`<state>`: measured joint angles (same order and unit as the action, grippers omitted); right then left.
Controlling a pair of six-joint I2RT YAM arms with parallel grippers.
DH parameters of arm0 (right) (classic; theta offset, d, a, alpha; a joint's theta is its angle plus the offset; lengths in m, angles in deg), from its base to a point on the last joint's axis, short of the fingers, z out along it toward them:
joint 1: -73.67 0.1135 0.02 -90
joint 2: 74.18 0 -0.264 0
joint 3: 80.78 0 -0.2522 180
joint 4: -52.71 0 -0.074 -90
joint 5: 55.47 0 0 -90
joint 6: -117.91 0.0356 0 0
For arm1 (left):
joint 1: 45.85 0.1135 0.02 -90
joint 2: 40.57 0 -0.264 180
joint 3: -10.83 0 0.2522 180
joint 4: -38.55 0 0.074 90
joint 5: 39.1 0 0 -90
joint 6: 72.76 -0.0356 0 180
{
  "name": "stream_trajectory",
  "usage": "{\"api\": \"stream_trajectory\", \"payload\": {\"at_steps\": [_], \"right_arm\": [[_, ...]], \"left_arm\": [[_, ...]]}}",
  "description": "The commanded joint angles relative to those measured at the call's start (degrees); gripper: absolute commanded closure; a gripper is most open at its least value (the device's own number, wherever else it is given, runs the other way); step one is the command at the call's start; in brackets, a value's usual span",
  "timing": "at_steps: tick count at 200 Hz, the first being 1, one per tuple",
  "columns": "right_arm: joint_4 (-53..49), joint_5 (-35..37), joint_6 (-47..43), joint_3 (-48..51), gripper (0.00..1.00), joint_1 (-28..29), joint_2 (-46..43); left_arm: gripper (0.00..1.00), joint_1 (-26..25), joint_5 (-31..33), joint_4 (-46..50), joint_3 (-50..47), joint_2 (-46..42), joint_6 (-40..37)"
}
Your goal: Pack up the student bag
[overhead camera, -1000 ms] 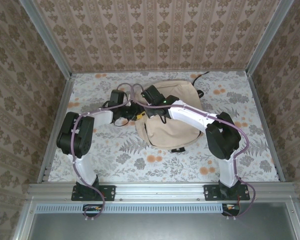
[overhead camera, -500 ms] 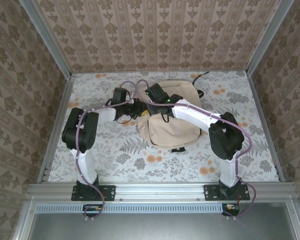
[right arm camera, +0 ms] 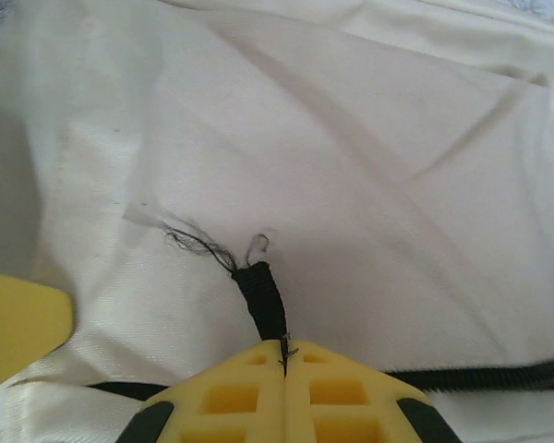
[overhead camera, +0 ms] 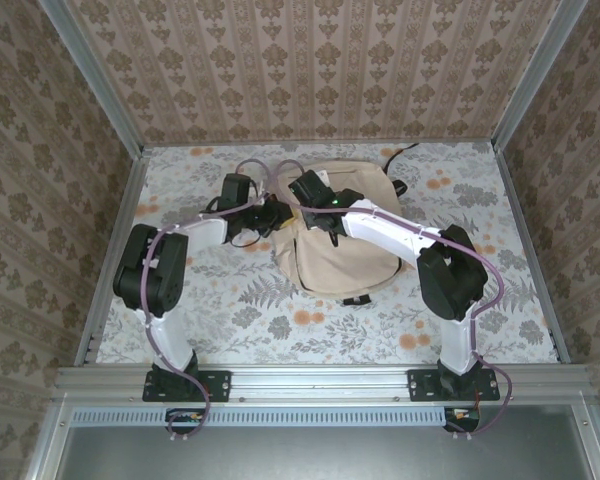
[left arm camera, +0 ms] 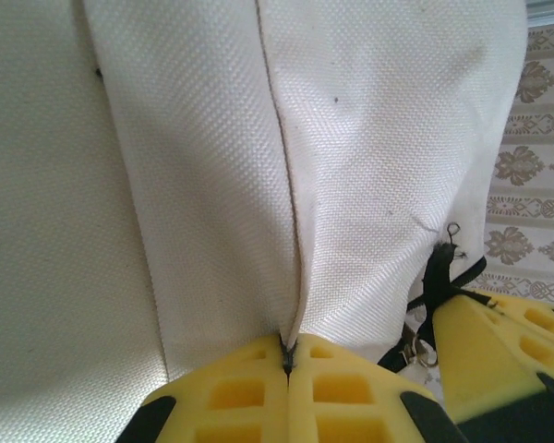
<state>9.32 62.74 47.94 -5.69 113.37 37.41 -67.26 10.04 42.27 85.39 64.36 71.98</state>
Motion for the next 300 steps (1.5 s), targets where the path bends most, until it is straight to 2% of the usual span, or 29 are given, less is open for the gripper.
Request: {"api": "stream_trajectory", "payload": {"at_steps": [1,31,54,86,103,116,129,152,174,198,267,300], "right_arm": [[-6.28,11.17,4.59,-2.11,1.0,-1.73,-2.19],[-8.51,12.57,9.07,-1.11,1.0,-3.63,-2.88],[-7.05,9.39,8.71,0.47,1.0,-4.67,-4.03],[2.35,-6.8,1.04,4.46,1.0,-4.55,-6.75],[2.33,-17.73,-0.49,3.29,1.0,-4.56,-7.05],[0.39,-22.57,0.58,0.84,0.8,-4.38,-6.22],[-2.63,-22.94,3.88,-1.55,0.63,-4.11,-5.06],[-5.61,-22.42,13.7,-2.41,0.54,-4.0,-3.45],[-7.61,-23.56,21.17,-2.02,0.56,-3.92,-2.44],[-6.32,-27.46,25.12,-0.34,0.63,-3.93,-2.7],[-5.61,-32.4,27.96,-0.47,0.66,-3.67,-0.89],[-4.43,-34.58,28.64,-0.41,0.73,-3.58,0.64]], "left_arm": [[1.0,2.83,3.62,3.37,-1.82,-2.92,-2.8],[1.0,3.99,3.6,3.5,-2.82,-3.42,-2.97],[1.0,4.18,3.6,3.88,-2.74,-3.34,-3.41],[1.0,4.18,3.05,3.59,-2.42,-2.78,-3.5],[1.0,4.18,2.16,3.3,-2.36,-2.79,-3.64],[1.0,4.09,1.28,2.69,-2.51,-3.15,-3.76],[1.0,3.85,0.71,2.3,-2.7,-3.91,-3.85],[1.0,3.31,0.11,2.3,-3.46,-5.74,-4.25],[1.0,2.76,0.15,2.29,-5.41,-8.16,-4.12],[1.0,1.92,0.59,2.14,-8.36,-10.74,-3.87],[1.0,0.67,1.23,2.83,-12.02,-14.12,-4.33],[1.0,0.58,1.2,3.04,-11.67,-14.09,-4.38]]}}
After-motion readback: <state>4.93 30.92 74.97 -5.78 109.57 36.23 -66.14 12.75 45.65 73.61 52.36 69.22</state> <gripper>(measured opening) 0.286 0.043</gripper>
